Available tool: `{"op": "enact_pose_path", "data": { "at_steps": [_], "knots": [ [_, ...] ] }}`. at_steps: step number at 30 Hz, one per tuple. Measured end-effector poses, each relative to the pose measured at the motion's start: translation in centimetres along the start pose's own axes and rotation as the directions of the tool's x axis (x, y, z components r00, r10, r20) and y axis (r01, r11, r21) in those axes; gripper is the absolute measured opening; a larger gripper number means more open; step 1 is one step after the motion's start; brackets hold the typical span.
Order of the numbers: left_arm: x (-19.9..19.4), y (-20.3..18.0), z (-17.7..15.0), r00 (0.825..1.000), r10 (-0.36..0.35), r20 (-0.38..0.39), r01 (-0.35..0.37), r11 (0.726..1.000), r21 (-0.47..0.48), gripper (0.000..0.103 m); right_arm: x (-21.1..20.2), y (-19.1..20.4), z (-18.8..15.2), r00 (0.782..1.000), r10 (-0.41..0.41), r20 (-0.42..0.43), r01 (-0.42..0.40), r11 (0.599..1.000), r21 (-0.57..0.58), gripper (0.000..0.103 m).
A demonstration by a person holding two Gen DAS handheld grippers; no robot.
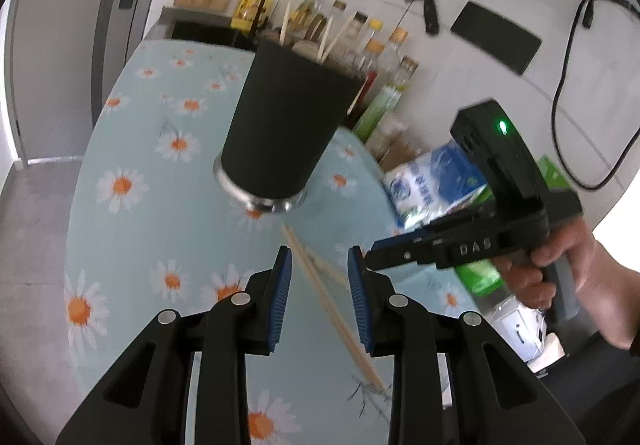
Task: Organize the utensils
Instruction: 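Move both open grippers back down to the remaining chopsticks on the cloth, then close the right gripper on one remaining chopstick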
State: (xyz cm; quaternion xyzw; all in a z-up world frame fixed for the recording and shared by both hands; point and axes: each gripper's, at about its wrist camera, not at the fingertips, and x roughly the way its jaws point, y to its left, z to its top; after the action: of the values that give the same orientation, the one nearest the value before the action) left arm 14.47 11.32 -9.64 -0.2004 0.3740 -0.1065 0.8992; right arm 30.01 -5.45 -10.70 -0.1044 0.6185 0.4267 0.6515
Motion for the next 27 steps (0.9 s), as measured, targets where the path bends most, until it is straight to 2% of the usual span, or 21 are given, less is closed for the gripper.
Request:
{"op": "enact_pose_path", "data": {
  "at_steps": [5,11,19,27],
  "knots": [
    [0.6,0.5,-1.6,0.999,0.001,-0.035,-0.003,1.0,-0.031,0.028,1.4,-0.2,0.2,0.997,-0.017,-0.072,0.016,1.0,-0.017,0.02],
    [0.8,0.6,-2.4,0.999,0.002,-0.048,-0.004,0.999,-0.048,0.028,2.9,0.2,0.5,0.985,-0.095,-0.142,0.083,0.993,-0.088,0.009],
    [1.1,0.6,-3.0,0.998,-0.004,-0.057,0.0,0.998,-0.065,0.028,4.6,1.2,0.6,0.965,-0.182,-0.19,0.149,0.973,-0.177,0.007],
    [1.1,1.1,-3.4,0.998,0.001,-0.063,-0.006,0.997,-0.083,0.028,5.4,1.8,0.3,0.956,-0.205,-0.211,0.158,0.962,-0.221,0.006]
  ]
}}
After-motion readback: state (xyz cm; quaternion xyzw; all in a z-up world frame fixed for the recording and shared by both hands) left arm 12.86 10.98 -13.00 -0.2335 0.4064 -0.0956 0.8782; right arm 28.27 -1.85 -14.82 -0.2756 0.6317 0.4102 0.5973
